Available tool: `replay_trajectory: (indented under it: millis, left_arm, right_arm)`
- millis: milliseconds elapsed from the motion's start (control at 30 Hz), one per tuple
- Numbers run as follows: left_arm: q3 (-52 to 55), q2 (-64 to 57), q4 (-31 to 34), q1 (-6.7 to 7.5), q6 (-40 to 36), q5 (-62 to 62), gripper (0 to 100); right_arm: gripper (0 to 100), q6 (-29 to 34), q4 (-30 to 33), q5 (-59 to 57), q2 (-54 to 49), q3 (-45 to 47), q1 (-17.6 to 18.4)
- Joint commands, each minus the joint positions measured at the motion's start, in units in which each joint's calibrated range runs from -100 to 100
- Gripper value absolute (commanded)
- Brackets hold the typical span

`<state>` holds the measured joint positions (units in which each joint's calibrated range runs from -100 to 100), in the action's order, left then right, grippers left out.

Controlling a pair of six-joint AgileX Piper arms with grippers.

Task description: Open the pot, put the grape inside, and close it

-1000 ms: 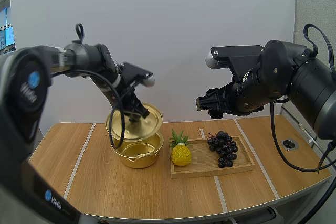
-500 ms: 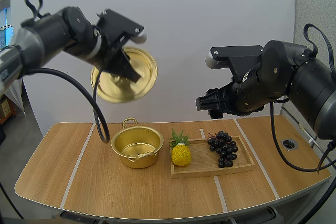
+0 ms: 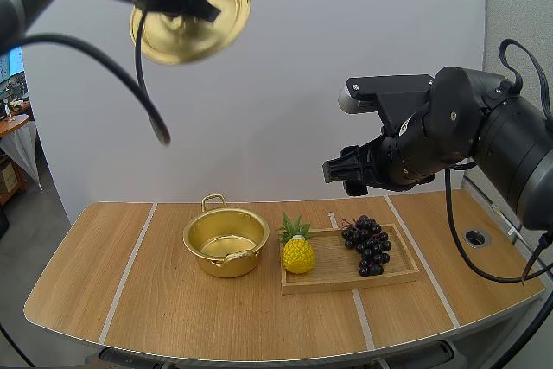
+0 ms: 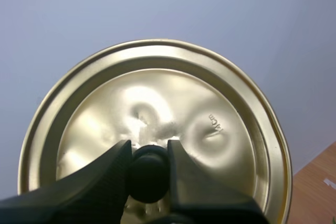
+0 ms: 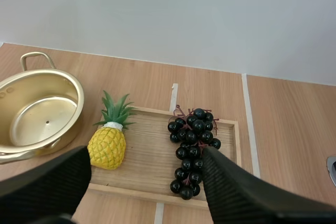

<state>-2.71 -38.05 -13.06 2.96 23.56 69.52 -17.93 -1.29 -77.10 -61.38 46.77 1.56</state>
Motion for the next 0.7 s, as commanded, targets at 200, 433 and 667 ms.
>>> replay_trajectory:
  millis: [200, 433, 667]
  left_arm:
    - [-9.35, -0.26, 0.39, 0.18, -0.7, -6.67, 0]
    - [-9.38, -0.26, 0.39, 0.18, -0.7, -7.3, 0]
    - [-9.38, -0.26, 0.39, 0.18, -0.7, -7.3, 0]
  right_arm:
    - [100, -0.3, 1.29, 0.97, -0.15, -0.42, 0.18]
    - [100, 6.34, 9.79, 4.17, -0.15, -0.42, 0.18]
    - [100, 11.63, 19.27, 6.18, 3.84, -0.42, 0.18]
